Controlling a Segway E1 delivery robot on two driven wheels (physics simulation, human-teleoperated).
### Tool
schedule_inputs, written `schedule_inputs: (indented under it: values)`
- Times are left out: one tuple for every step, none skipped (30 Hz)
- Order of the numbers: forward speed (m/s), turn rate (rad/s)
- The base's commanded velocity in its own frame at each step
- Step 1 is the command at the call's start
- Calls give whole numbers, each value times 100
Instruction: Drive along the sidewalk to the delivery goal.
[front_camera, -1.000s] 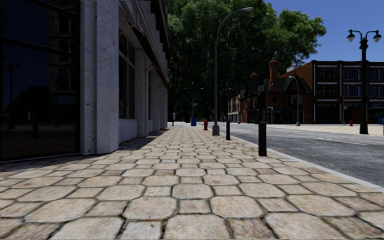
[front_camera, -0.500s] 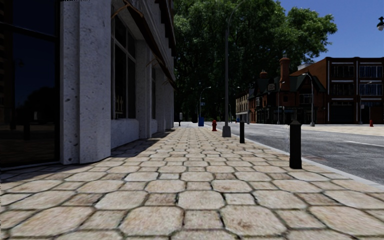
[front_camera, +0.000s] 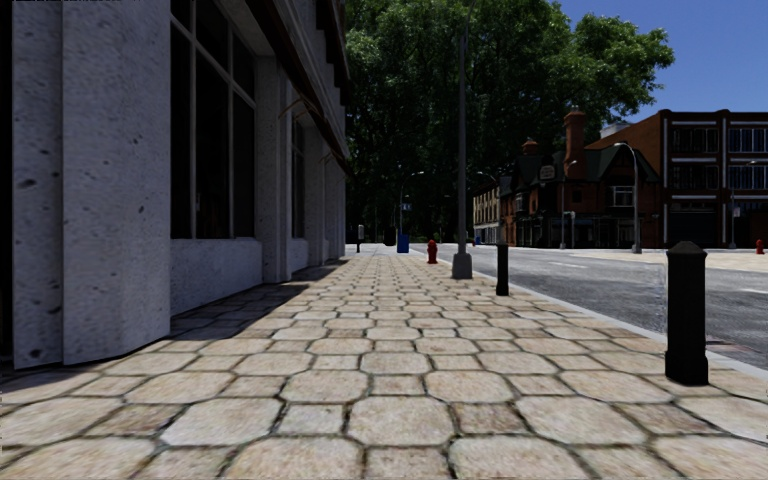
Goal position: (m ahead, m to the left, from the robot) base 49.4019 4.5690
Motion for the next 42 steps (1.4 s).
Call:
schedule_inputs:
  values:
    - [200,0]
    - [200,0]
    - [200,0]
    - [200,0]
    - [200,0]
    - [200,0]
    - [200,0]
    - [200,0]
    - [200,0]
    - [200,0]
    - [200,0]
    - [200,0]
    - [200,0]
    - [200,0]
    - [200,0]
    - [200,0]
    - [200,0]
    - [200,0]
    - [200,0]
    - [200,0]
    - [200,0]
    - [200,0]
    - [200,0]
    - [200,0]
    - [200,0]
    - [200,0]
    - [200,0]
    - [200,0]
    - [200,0]
    - [200,0]
    - [200,0]
    - [200,0]
    - [200,0]
    - [200,0]
    - [200,0]
    - [200,0]
    - [200,0]
    - [200,0]
    - [200,0]
    - [200,0]
    - [200,0]
    - [200,0]
